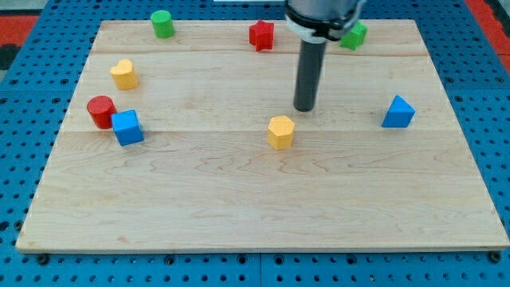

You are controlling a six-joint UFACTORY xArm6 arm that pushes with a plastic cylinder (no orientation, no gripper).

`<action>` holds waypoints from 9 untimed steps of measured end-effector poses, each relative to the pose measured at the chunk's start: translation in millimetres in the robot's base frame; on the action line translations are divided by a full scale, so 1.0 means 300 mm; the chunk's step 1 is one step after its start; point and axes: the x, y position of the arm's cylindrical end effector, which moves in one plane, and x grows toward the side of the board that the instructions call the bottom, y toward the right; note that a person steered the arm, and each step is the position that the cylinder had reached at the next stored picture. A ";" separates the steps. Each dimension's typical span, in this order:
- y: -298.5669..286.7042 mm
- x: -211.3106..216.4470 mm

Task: Move the yellow hexagon to the bottom right side of the board

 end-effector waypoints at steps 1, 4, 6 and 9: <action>-0.050 0.128; -0.249 0.291; 0.151 0.399; 0.161 0.384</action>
